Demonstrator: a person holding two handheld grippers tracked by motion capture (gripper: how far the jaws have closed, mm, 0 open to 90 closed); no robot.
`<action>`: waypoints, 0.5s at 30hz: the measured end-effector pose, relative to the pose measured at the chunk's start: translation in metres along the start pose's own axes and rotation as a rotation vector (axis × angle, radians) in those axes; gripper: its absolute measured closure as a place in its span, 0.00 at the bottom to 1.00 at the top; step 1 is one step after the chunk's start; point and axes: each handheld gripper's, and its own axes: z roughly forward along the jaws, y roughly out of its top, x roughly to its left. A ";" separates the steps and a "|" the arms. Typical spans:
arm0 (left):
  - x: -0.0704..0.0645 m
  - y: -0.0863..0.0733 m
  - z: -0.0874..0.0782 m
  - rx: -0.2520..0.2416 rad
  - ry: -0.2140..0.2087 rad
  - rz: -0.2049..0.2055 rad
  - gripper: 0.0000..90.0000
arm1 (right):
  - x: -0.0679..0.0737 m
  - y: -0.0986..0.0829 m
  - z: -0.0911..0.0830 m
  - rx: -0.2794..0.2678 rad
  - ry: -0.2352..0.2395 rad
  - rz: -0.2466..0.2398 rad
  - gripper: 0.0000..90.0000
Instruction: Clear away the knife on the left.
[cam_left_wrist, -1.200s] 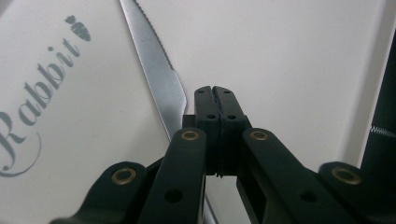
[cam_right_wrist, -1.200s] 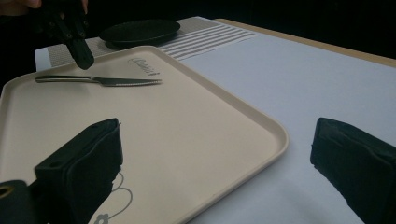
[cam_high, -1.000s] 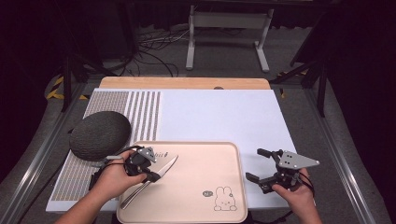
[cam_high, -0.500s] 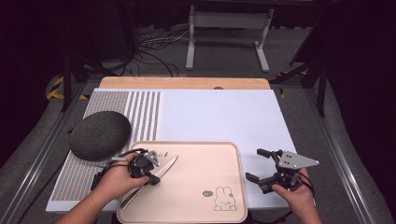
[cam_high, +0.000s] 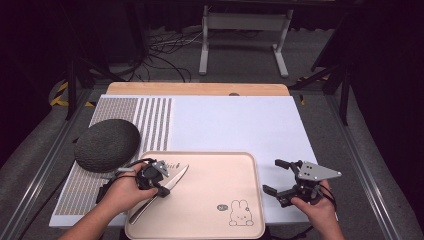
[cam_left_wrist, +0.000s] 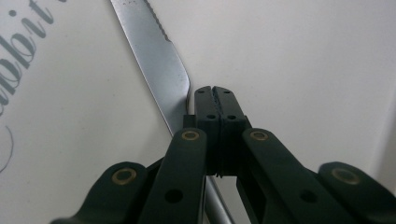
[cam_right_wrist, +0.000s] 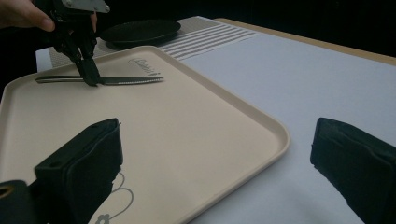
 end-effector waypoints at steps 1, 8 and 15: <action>0.001 0.000 0.000 -0.001 -0.002 -0.002 1.00 | 0.000 0.000 0.000 0.000 0.000 0.000 0.04; 0.005 -0.005 -0.003 -0.014 0.012 -0.020 1.00 | 0.000 0.000 0.000 0.002 0.000 0.002 0.04; 0.007 -0.011 -0.006 -0.018 0.023 -0.049 1.00 | 0.000 0.000 0.000 0.004 0.001 0.001 0.04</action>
